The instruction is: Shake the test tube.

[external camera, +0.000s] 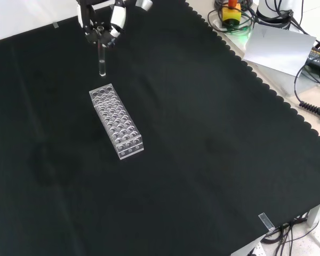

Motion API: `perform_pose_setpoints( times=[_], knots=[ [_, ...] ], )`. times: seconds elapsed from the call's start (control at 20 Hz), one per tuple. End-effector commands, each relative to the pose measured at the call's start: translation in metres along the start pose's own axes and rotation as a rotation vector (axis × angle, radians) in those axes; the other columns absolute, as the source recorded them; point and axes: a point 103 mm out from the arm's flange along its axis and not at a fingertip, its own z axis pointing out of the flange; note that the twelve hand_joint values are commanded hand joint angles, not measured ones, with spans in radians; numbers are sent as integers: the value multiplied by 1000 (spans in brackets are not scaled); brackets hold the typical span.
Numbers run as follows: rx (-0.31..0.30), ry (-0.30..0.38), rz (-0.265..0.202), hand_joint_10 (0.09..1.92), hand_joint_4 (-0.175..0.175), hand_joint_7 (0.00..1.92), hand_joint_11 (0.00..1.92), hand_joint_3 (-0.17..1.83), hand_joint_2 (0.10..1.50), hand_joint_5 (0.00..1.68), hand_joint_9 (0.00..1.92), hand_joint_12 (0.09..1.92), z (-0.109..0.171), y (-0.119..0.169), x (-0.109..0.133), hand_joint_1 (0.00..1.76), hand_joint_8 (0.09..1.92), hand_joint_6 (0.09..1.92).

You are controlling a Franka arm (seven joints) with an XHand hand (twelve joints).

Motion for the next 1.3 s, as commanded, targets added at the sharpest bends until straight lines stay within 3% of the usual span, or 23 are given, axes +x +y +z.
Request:
perform_pose_setpoints(
  times=[0.05, 0.35, 0.55, 0.75, 1.05, 1.3],
  knots=[
    [62, 61, -90, 349, -175, 1822, 1343, 572, 668, 1388, 1726, 831, 28, -16, 60, 1230, 375, 412],
    [102, 94, -165, 349, -175, 1823, 1343, 576, 666, 1389, 1725, 832, 46, -28, 105, 1230, 374, 412],
    [80, 98, -137, 349, -175, 1823, 1342, 578, 665, 1389, 1725, 832, 43, -26, 96, 1230, 373, 413],
    [46, 69, -59, 349, -175, 1823, 1342, 580, 664, 1390, 1726, 833, 32, -23, 55, 1230, 372, 413],
    [-26, -5, 97, 350, -175, 1824, 1341, 582, 663, 1390, 1725, 833, 3, -22, -34, 1230, 371, 413],
    [-84, -77, 186, 350, -175, 1824, 1341, 584, 662, 1390, 1724, 834, -29, -22, -94, 1231, 371, 414]
  ],
)
